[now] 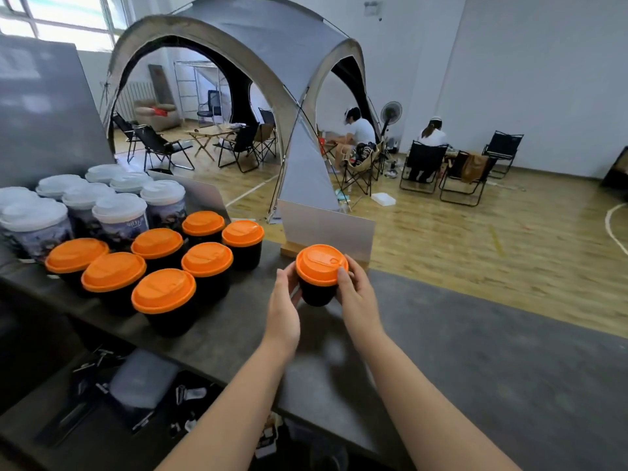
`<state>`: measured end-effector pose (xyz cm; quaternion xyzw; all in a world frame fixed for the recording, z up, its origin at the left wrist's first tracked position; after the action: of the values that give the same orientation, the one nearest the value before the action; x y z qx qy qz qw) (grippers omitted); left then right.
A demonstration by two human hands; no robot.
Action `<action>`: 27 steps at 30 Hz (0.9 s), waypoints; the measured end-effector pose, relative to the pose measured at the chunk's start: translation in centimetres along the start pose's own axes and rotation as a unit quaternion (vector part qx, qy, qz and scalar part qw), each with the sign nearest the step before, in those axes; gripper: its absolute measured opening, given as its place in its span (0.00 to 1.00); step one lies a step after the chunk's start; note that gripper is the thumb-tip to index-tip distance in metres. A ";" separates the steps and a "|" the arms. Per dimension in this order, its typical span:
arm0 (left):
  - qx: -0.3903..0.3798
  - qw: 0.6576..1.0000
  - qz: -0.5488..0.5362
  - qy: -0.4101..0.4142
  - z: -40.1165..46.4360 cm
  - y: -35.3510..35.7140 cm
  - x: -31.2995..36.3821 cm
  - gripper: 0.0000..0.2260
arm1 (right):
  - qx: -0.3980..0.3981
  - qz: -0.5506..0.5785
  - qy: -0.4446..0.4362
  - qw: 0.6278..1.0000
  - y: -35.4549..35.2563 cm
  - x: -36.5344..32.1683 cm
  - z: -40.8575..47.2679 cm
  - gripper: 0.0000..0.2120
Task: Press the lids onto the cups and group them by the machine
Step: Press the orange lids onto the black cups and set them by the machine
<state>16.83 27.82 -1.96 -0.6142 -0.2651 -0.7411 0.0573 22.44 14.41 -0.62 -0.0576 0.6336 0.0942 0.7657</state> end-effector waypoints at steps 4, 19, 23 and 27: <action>-0.016 1.000 0.013 -0.023 4.0 -3.2 0.0 0.20 | 0.017 -0.022 0.024 0.999 4.3 1.9 3.0 0.20; -0.047 0.992 -0.058 -0.098 8.3 -5.1 -2.1 0.21 | 0.099 -0.066 0.038 0.992 7.3 4.1 6.7 0.21; -0.052 0.991 -0.052 -0.109 7.3 -4.9 -1.3 0.19 | 0.102 -0.070 0.042 0.991 7.1 3.6 6.2 0.22; -0.034 0.994 0.007 -0.105 5.0 -6.1 0.5 0.22 | 0.109 -0.092 0.025 0.989 5.4 2.9 5.3 0.19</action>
<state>18.65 35.47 -2.96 -0.6922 -0.2398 -0.6806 0.0129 26.92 21.00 -2.31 -0.0347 0.6511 -0.0477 0.7567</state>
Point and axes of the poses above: each hand's wrist, its own z-axis towards the middle knuckle, its own y-axis out of the palm, x = y × z, the point moved 10 cm from there along z, towards the middle knuckle, and after that the axes turned 1 degree about -x, right-handed, at the moved point
